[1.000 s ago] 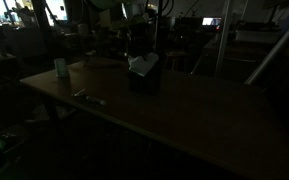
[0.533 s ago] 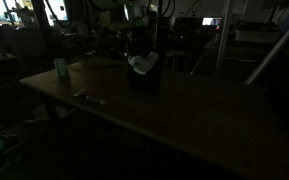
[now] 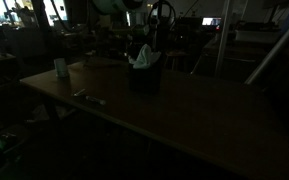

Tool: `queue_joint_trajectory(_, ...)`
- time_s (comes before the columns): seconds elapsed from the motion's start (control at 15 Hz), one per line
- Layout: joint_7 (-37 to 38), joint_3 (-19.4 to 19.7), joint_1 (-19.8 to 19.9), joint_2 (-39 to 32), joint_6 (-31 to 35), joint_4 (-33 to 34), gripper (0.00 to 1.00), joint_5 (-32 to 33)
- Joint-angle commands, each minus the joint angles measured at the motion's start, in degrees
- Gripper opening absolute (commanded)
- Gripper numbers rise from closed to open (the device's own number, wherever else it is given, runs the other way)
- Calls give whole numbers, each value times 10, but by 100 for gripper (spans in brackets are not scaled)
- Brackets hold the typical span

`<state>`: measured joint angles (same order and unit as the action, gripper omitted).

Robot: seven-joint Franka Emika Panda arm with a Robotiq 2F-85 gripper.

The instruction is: Take the cloth and shove it in the box

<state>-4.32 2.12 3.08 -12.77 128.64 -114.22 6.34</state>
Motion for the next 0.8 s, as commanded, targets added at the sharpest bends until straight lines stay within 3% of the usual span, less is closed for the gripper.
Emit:
queue_joint_trajectory(0.0, -36, -14, 3, -50, 24, -7, 3, -53)
queue_joint_trajectory(0.47, -94, -18, 12, -39, 14, -22, 4, -132)
queue_joint_trajectory(0.53, -97, -16, 13, -26, 9, -24, 35, -138)
queue_joint_trajectory(0.6, -95, -14, 13, -17, 7, -25, 36, -139)
queue_joint_trajectory(0.73, -86, -7, 12, 9, 2, -30, 48, -123)
